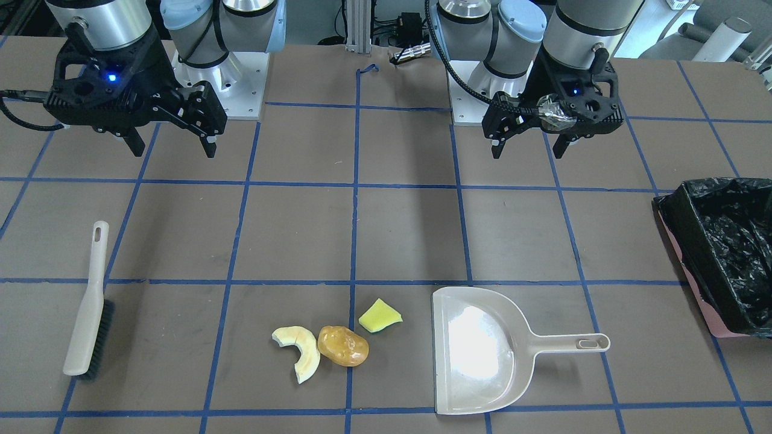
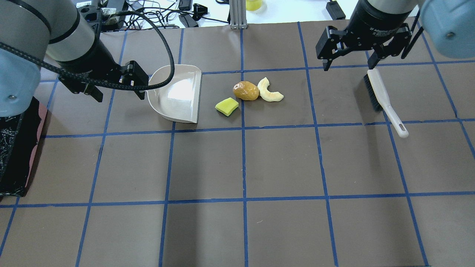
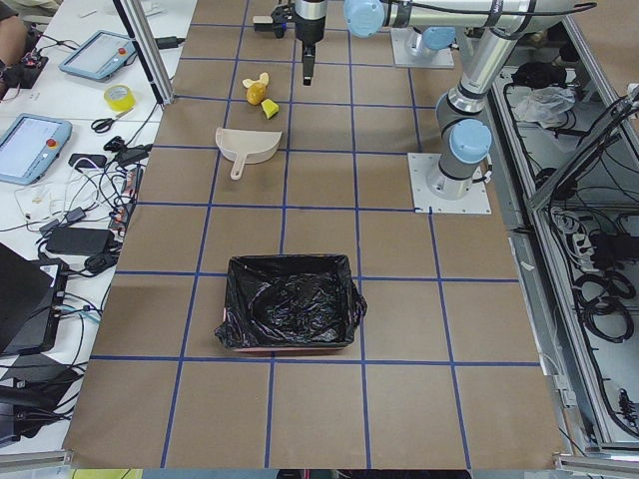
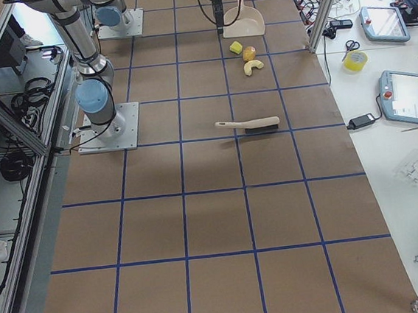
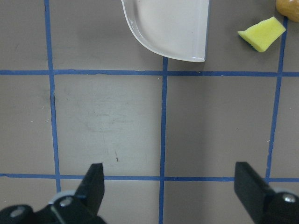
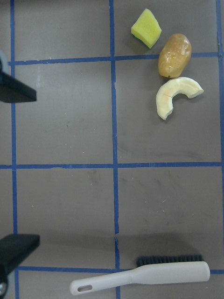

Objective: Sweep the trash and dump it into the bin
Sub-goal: 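Lower the right gripper toward the brush while the left gripper holds the dustpan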

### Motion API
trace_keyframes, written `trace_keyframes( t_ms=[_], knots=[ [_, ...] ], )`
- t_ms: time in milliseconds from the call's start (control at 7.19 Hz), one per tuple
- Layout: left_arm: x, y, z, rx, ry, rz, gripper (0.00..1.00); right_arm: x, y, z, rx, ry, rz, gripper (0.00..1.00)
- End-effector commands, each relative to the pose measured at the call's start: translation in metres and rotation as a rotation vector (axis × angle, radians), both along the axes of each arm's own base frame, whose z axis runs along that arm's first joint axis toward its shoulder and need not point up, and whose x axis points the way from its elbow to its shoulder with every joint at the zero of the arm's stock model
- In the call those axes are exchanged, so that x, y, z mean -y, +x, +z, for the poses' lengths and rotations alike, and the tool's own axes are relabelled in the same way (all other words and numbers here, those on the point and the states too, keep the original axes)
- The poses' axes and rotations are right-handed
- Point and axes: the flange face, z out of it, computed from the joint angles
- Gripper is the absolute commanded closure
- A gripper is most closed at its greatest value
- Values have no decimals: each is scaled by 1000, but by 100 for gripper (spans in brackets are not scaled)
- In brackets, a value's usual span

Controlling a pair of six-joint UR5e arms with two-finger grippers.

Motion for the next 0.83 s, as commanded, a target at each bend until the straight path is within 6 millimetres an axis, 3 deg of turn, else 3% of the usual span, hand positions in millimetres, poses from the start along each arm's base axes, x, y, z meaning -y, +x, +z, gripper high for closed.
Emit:
trace_keyframes(
  t_ms=[0,556,695],
  knots=[
    [-1,0,0,0,-1,0,0,0,0,0,0,0,0,0],
    [5,3,0,4,-8,-30,0,0,0,0,-3,0,0,0],
    [15,9,-3,11,-20,-80,0,0,0,0,-2,0,0,0]
  ],
)
